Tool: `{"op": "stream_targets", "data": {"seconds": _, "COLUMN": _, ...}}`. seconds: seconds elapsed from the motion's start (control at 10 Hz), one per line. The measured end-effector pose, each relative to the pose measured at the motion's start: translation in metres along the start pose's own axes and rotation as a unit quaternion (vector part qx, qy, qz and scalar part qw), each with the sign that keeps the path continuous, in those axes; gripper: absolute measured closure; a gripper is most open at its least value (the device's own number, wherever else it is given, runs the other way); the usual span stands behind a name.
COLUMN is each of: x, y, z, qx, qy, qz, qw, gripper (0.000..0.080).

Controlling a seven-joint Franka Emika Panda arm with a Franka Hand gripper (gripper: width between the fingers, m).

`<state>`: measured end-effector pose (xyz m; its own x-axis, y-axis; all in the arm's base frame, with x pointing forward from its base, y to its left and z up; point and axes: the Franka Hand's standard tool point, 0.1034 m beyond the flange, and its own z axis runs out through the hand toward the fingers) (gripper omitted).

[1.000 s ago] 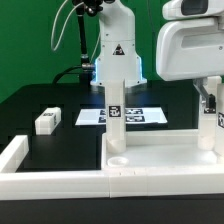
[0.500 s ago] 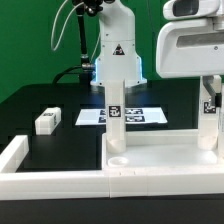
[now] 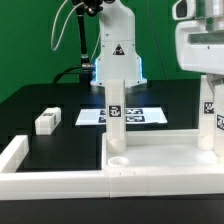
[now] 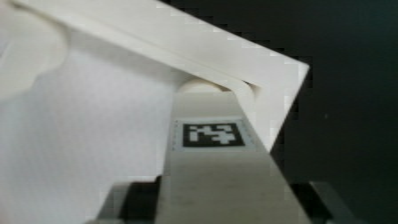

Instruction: Assemble desk

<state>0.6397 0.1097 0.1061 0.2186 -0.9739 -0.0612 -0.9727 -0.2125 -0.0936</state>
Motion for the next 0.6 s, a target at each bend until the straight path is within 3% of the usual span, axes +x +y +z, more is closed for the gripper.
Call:
{"op": "stream_targets", "data": {"seconds": 0.3, "x": -0.003, "y": 0.000, "z": 0.001, "qx": -0.001, "qy": 0.000, "qz": 0.025, "qw": 1.000, "gripper": 0.0511}}
{"op": "stream_targets", "data": {"seconds": 0.4, "x": -0.002, "y": 0.000, "z": 0.000, "qx": 0.000, "qy": 0.000, "qz": -0.009, "qw": 1.000, "gripper": 0.0340}}
{"op": "stream_targets", "data": {"seconds": 0.5, "x": 0.003, "y": -0.001, "z": -0.001, "qx": 0.002, "qy": -0.002, "qz": -0.115, "qw": 0.993, "gripper": 0.0340}}
{"op": "stream_targets", "data": {"seconds": 0.6, "x": 0.008, "y": -0.001, "z": -0.001, "qx": 0.007, "qy": -0.009, "qz": -0.213, "qw": 0.977, "gripper": 0.0189}}
